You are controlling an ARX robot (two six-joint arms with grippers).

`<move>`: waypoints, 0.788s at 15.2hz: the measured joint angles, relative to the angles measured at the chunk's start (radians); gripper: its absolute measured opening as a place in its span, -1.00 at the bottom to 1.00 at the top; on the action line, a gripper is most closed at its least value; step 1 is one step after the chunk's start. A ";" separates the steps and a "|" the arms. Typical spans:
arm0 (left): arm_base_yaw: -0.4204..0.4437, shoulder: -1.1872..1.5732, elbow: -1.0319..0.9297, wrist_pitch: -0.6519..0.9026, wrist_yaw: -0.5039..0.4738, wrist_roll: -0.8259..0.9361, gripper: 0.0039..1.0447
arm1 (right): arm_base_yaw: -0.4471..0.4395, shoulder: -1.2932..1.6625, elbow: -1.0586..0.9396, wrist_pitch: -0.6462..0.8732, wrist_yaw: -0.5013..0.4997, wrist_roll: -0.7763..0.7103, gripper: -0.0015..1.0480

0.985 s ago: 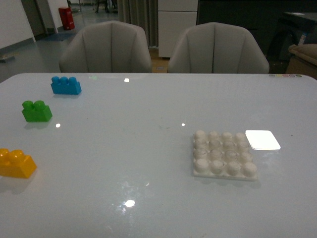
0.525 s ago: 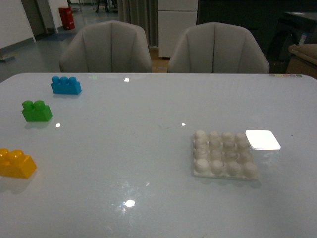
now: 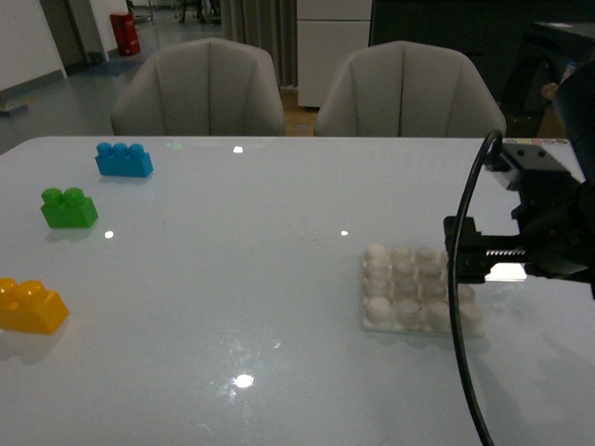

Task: Insert yellow block into base center

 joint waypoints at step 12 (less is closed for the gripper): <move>0.000 0.000 0.000 0.000 0.000 0.000 0.88 | 0.031 0.182 0.174 -0.081 0.034 0.176 0.87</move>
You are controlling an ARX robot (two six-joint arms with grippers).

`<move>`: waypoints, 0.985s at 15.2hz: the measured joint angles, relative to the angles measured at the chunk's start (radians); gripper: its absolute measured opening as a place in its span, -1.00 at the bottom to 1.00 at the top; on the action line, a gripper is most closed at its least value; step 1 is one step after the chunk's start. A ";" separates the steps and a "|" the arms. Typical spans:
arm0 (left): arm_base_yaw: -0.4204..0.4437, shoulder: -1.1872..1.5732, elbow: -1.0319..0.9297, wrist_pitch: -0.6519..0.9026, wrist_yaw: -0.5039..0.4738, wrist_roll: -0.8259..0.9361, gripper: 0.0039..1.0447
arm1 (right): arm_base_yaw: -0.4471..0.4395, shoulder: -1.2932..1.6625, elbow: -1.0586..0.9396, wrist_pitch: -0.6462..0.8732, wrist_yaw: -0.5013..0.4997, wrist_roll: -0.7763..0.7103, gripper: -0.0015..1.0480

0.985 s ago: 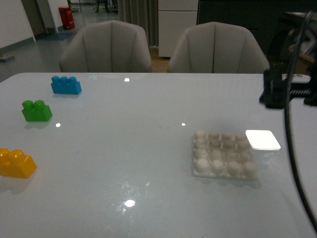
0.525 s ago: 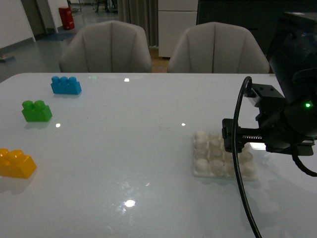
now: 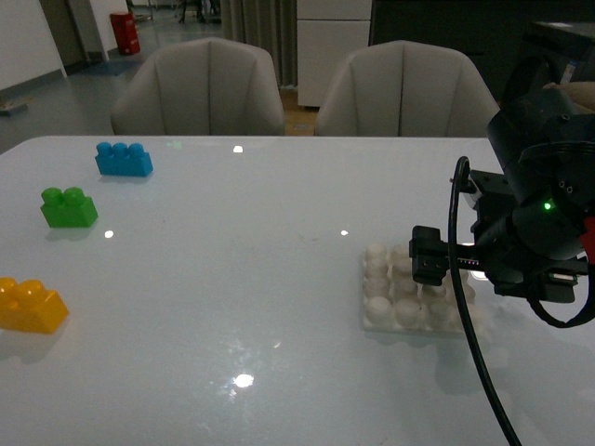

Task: Insert yellow block into base center

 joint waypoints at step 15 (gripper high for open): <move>0.000 0.000 0.000 0.000 0.000 0.000 0.88 | 0.187 0.124 0.163 0.026 -0.088 0.085 0.87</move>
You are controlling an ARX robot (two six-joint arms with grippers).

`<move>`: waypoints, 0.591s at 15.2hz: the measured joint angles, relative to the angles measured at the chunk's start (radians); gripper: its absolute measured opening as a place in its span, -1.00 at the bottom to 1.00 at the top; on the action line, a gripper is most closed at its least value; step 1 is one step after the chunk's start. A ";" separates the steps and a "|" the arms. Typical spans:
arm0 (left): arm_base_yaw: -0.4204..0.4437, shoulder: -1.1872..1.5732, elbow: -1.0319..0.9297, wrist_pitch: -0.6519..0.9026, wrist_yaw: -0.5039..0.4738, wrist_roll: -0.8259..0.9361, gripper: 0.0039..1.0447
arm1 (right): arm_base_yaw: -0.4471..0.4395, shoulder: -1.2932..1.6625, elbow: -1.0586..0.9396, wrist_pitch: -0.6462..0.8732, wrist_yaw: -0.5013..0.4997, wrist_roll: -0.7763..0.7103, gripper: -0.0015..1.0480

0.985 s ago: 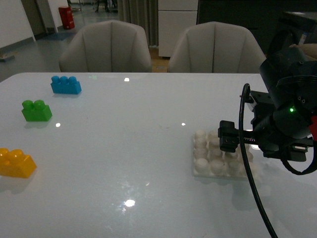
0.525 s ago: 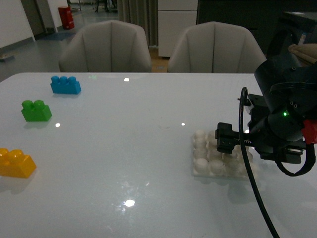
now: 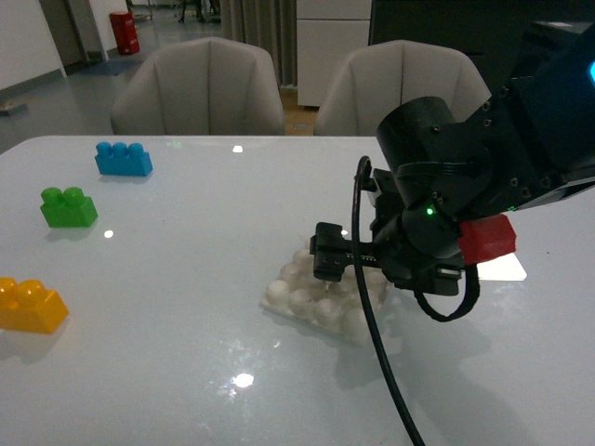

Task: Insert yellow block into base center

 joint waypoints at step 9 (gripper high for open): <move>0.000 0.000 0.000 0.000 0.000 0.000 0.88 | 0.075 0.023 0.053 -0.009 -0.050 0.033 0.87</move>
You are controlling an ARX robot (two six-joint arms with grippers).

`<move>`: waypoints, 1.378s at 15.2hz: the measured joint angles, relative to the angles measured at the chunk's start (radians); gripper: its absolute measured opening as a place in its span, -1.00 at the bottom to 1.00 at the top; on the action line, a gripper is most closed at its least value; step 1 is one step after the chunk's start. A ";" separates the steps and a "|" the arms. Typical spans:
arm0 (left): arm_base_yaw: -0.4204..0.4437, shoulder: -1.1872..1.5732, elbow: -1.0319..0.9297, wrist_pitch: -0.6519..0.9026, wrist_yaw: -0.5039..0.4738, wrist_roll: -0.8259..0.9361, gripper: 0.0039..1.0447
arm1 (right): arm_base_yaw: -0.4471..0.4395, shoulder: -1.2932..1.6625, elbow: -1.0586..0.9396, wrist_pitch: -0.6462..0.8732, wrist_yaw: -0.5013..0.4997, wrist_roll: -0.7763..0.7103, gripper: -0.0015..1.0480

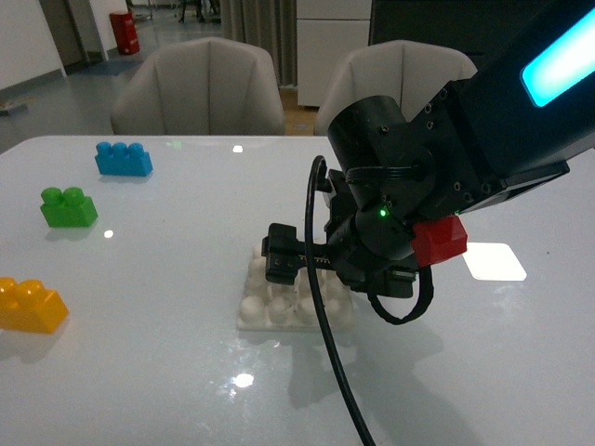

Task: Insert yellow block into base center

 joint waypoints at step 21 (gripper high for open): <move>0.000 0.000 0.000 0.000 0.000 0.000 0.88 | -0.431 -1.427 -1.207 0.664 0.128 -0.331 0.02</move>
